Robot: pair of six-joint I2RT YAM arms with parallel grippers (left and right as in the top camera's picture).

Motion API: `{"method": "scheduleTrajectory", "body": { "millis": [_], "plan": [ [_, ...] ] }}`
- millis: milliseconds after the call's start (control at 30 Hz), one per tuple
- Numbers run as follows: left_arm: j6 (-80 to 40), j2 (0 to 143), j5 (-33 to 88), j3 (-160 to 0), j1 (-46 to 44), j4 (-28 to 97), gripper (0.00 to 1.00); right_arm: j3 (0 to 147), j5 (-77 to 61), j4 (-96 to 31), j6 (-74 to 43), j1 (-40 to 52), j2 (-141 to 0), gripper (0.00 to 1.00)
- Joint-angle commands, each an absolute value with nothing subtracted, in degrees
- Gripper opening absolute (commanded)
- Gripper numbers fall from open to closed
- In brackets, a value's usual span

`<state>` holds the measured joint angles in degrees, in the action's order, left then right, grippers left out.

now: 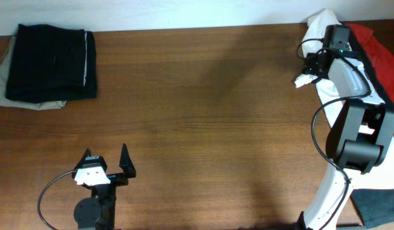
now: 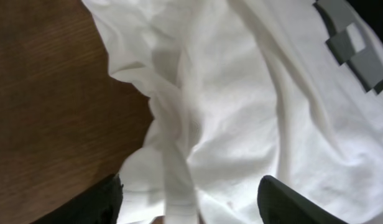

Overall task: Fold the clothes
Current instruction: 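Reach the right gripper to the white T-shirt and grasp it, then drag the white T-shirt left onto the open table with the right gripper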

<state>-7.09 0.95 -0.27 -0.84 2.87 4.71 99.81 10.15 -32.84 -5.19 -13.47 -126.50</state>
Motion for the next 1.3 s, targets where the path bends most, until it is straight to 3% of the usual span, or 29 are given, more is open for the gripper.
{"method": "scheduleTrajectory", "body": {
  "millis": [0,100,200,300,367,467,700,833,1133,1167,1200,1233,1267],
  "plan": [
    [-6.2,0.7,-0.3,-0.5,3.1,4.8,0.99,100.6,11.2,-33.0,-4.9,-13.5,-128.2,0.69],
    [-6.2,0.7,-0.3,-0.5,3.1,4.8,0.99,100.6,11.0,-32.6,-4.8,-13.5,-130.3,0.67],
    [-6.2,0.7,-0.3,-0.5,3.1,4.8,0.99,100.6,11.0,-32.0,-4.8,-13.5,-130.4,0.5],
    [-6.2,0.7,-0.3,-0.5,3.1,4.8,0.99,100.6,11.0,-31.9,-4.9,-13.5,-130.3,0.24],
    [-6.2,0.7,-0.3,-0.5,3.1,4.8,0.99,100.6,11.0,-31.9,-4.9,-13.5,-130.3,0.13],
    [-6.2,0.7,-0.3,-0.5,3.1,4.8,0.99,100.6,11.0,-31.9,-4.9,-13.5,-130.3,0.04],
    [-6.2,0.7,-0.3,-0.5,3.1,4.8,0.99,105.2,10.7,-32.7,-4.8,-6.4,-124.9,0.04],
    [-6.2,0.7,-0.3,-0.5,3.1,4.8,0.99,108.3,0.1,-30.6,-5.0,6.6,-124.1,0.04],
    [-6.2,0.7,-0.3,-0.5,3.1,4.8,0.99,108.3,-7.1,-22.1,-14.5,38.9,-124.1,0.04],
    [-6.2,0.7,-0.3,-0.5,3.1,4.8,0.99,108.3,-6.8,-21.4,-15.2,41.5,-124.1,0.04],
    [-6.2,0.7,-0.3,-0.5,3.1,4.8,0.99,108.3,-5.7,-21.1,-15.8,43.0,-124.1,0.22],
    [-6.2,0.7,-0.3,-0.5,3.1,4.8,0.99,108.3,-4.7,-21.0,-15.8,43.6,-124.1,0.32],
    [-6.2,0.7,-0.3,-0.5,3.1,4.8,0.99,108.4,-4.7,-21.0,-15.8,43.5,-124.1,0.73]
  ]
}}
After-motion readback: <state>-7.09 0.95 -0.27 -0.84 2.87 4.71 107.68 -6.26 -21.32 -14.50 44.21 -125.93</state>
